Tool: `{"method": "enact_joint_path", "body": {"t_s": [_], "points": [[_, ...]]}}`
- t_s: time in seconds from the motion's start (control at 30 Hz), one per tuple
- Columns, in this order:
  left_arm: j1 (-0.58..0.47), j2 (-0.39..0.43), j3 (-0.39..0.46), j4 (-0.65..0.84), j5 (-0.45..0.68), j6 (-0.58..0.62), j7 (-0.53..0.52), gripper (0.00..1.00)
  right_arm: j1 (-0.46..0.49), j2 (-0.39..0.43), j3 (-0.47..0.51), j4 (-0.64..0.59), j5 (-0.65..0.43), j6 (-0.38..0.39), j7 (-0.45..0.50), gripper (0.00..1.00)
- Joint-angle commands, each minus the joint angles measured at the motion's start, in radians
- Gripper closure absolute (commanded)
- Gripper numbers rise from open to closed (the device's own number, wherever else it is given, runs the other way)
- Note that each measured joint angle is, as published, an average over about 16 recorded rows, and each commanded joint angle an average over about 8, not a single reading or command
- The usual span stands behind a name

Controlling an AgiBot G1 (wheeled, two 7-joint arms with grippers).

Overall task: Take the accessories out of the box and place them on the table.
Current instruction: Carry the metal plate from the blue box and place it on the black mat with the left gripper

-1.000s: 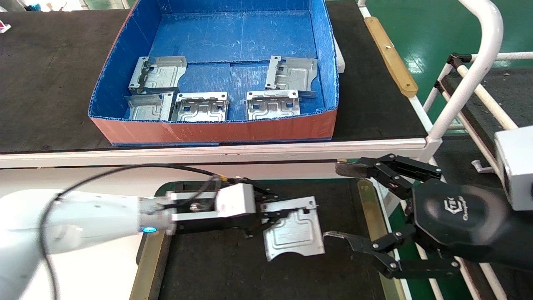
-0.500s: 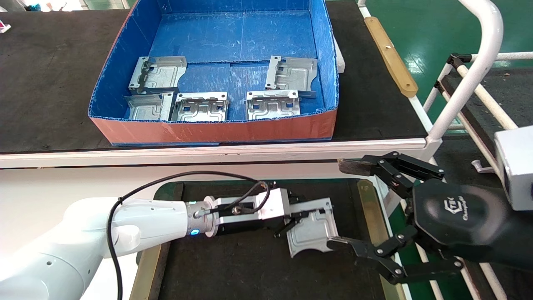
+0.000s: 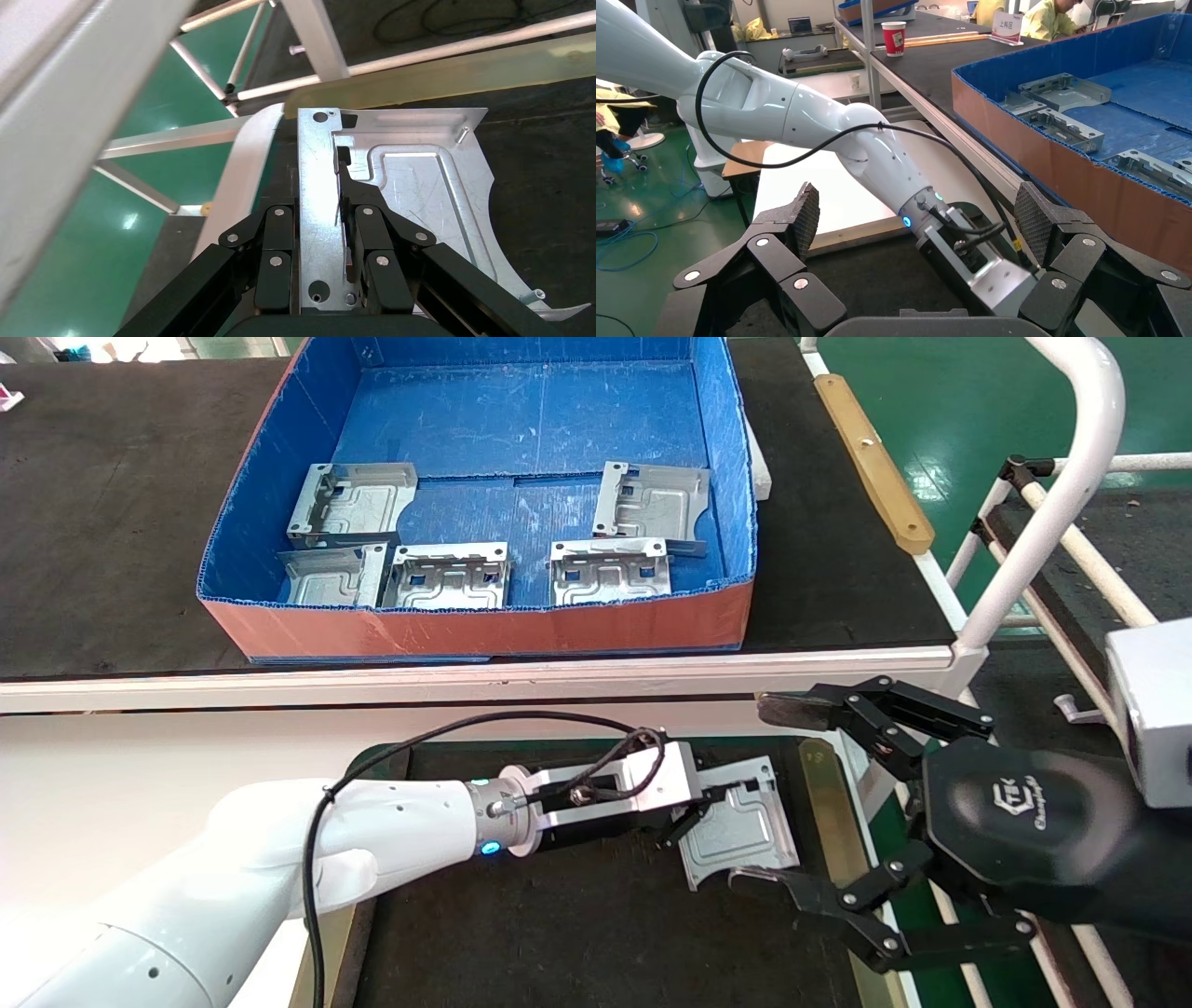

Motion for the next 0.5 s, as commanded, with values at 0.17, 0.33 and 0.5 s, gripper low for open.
{"method": "enact_joint_path", "body": {"t_s": [0.17, 0.33, 0.5], "points": [[0.000, -0.002, 0.101, -0.036, -0.072, -0.047, -0.030, 1.00, 0.000, 0.000, 0.000, 0.000, 0.000, 0.000, 0.000, 0.00], [-0.006, -0.002, 0.164, -0.048, -0.122, -0.066, -0.032, 0.95, 0.000, 0.000, 0.000, 0.000, 0.000, 0.000, 0.000, 0.00], [-0.011, -0.002, 0.211, -0.054, -0.155, -0.080, -0.029, 0.34, 0.000, 0.000, 0.000, 0.000, 0.000, 0.000, 0.000, 0.00]]}}
